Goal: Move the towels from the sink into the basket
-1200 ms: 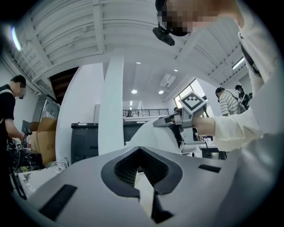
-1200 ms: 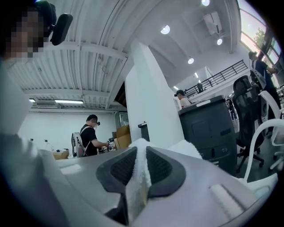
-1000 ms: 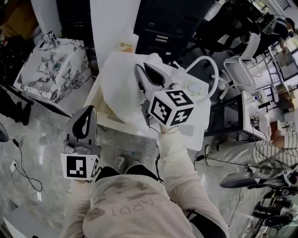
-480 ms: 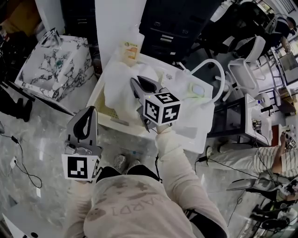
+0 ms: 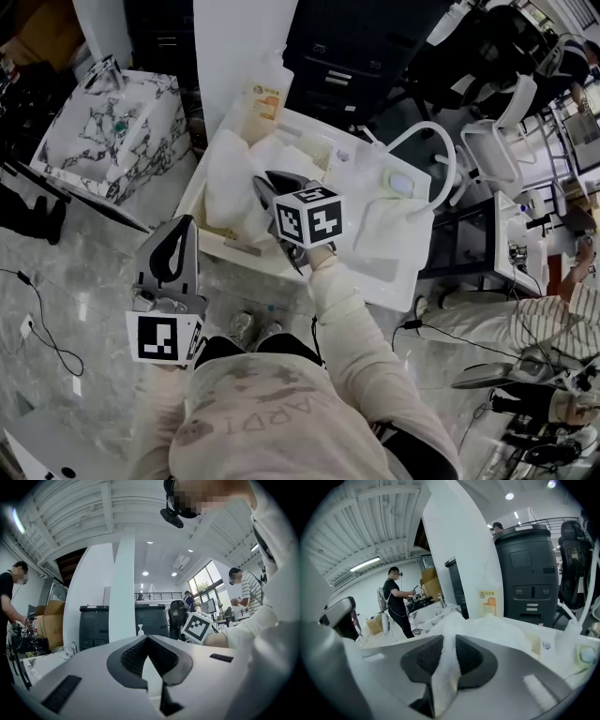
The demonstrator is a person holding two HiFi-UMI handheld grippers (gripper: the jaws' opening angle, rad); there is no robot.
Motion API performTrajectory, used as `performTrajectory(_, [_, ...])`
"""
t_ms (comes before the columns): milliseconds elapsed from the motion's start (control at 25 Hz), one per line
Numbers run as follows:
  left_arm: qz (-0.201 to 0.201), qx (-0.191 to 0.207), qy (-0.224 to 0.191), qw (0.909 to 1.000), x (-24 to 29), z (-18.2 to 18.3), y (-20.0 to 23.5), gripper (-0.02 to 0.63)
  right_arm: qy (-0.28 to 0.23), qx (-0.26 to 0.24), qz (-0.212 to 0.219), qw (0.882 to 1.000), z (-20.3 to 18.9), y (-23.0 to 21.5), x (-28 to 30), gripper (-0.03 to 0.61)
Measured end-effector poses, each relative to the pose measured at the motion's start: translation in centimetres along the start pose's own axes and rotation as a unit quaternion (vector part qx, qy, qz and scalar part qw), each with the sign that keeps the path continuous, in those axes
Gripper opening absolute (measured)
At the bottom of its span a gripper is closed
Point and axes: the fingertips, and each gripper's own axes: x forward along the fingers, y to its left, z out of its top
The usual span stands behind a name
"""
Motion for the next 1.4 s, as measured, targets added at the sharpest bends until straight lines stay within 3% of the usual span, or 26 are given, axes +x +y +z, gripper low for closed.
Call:
performTrajectory(320, [0.005, -0.002, 0.003, 1.0000, 0.1, -0.1, 0.4, 0.006, 0.054, -0.002, -0.005, 0.998, -2.3, -0.3, 1.2, 0.094])
performTrajectory(600, [0.002, -0.002, 0.003, 1.0000, 0.2, -0.3, 0.4, 0.006, 0.060, -0.017, 0.004, 0.998, -2.6, 0.3, 1.3, 0.118])
performTrajectory(880, [-0.007, -0.001, -0.002, 1.0000, 0.5, -0.1, -0.3, 0.006, 0.004, -0.003, 0.003, 1.000, -0.5, 0.9, -1.4, 0.138])
performTrajectory(920, [-0.008, -0.004, -0.002, 1.0000, 0.6, 0.0, -0.4, 0.006, -0.003, 0.002, 0.003, 1.000, -0.3, 0.9, -1.9, 0.131])
performTrajectory(1040, [-0.016, -0.007, -0.004, 0.9998, 0.8, 0.3, -0.9, 0.006, -0.028, 0.010, -0.004, 1.000, 0.0, 0.9, -3.4, 0.011])
performTrajectory(1400, [-0.047, -0.003, -0.013, 0.9988, 1.3, 0.9, -2.9, 0.006, -0.091, -0.016, -0.031, 0.995, 0.0, 1.6, -8.2, 0.009])
